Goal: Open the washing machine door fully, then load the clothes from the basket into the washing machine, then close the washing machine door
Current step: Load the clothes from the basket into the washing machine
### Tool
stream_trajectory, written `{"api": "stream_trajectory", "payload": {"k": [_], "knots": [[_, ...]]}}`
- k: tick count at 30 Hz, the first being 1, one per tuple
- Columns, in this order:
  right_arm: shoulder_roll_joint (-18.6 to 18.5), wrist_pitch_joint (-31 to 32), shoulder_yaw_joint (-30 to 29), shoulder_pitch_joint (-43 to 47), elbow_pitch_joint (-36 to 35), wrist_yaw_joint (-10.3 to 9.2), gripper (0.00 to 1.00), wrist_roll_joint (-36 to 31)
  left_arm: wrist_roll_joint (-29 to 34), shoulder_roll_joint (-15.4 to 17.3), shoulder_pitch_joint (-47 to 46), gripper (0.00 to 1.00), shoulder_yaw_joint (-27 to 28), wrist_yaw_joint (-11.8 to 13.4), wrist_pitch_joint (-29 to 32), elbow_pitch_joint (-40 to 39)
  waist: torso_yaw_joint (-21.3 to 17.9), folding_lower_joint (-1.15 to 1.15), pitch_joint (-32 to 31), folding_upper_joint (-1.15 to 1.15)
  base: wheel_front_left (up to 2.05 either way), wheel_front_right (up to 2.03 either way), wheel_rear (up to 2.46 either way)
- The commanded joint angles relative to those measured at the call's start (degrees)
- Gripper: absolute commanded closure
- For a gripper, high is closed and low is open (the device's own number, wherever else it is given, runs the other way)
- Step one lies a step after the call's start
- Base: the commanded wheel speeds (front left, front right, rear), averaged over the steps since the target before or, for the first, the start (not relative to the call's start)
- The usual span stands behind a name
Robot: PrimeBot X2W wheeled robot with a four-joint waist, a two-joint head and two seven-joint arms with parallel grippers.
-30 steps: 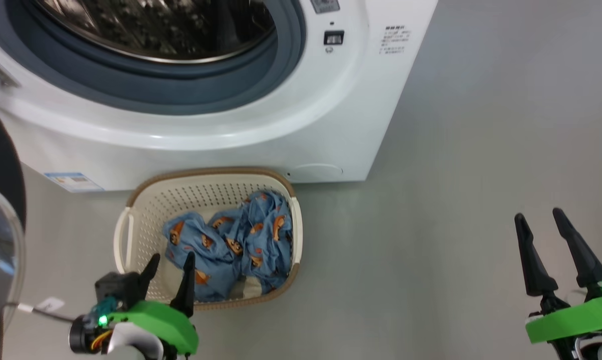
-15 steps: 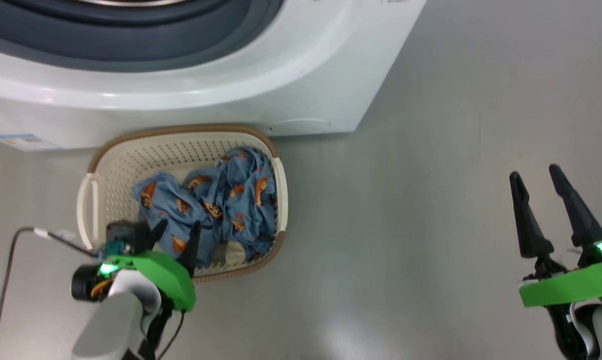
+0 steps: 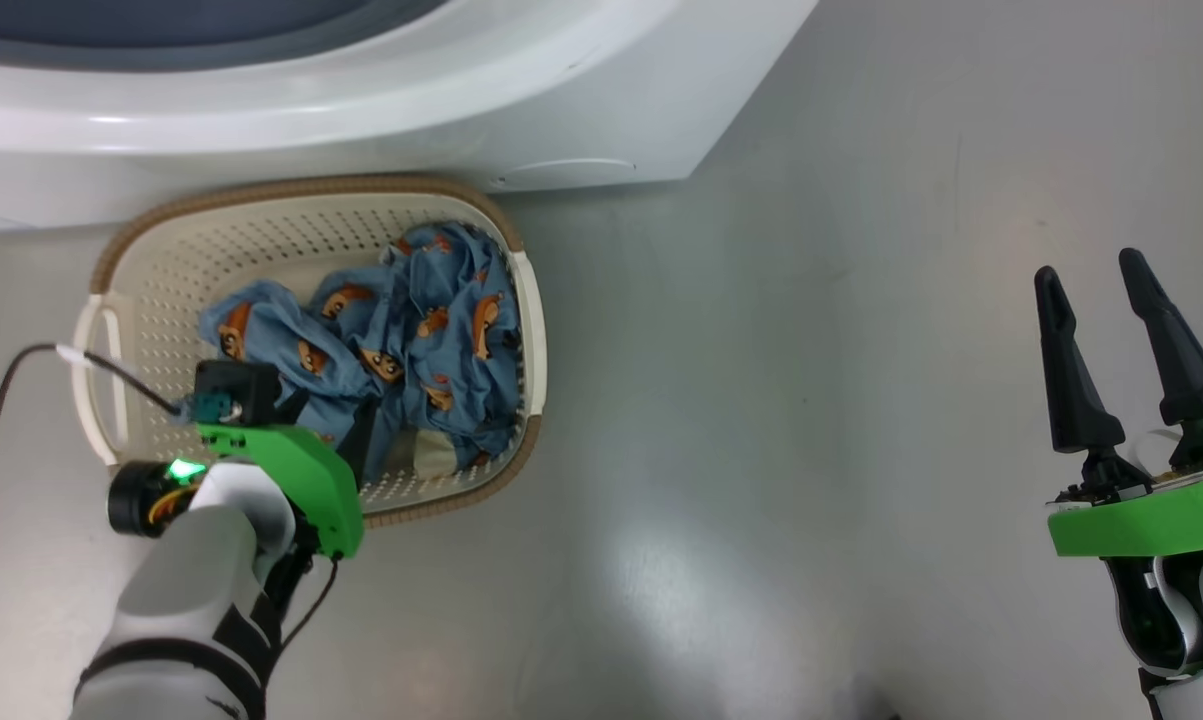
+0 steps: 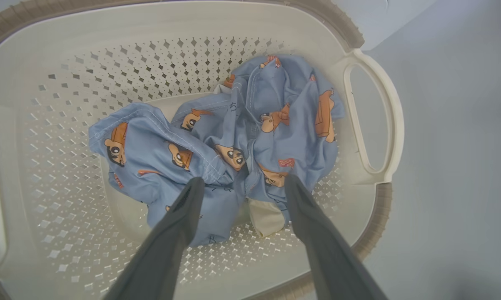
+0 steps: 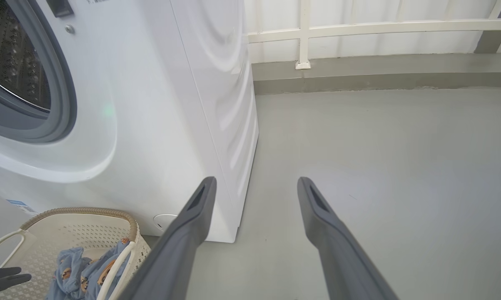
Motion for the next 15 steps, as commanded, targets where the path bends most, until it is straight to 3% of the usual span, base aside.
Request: {"api": "stream_trajectory", "payload": {"k": [1,15], "knots": [[-1.2,-0.7,1.0,0.2,-1.8,0.35,0.0,0.7,0.4,2.5,-0.6,0.0,0.7,0.5,0.7,0.2,-0.5,-0.01,1.6,0.0,0.0,0.0,0.0],[-1.4,-0.7,2.6,-3.2,-4.1,0.35,0.0,1.0,1.4,5.5,-5.7,0.0,-1.4,2.7,7.1,1.4,-1.9,-0.01,7.8,0.0,0.0,0.0,0.0]]}}
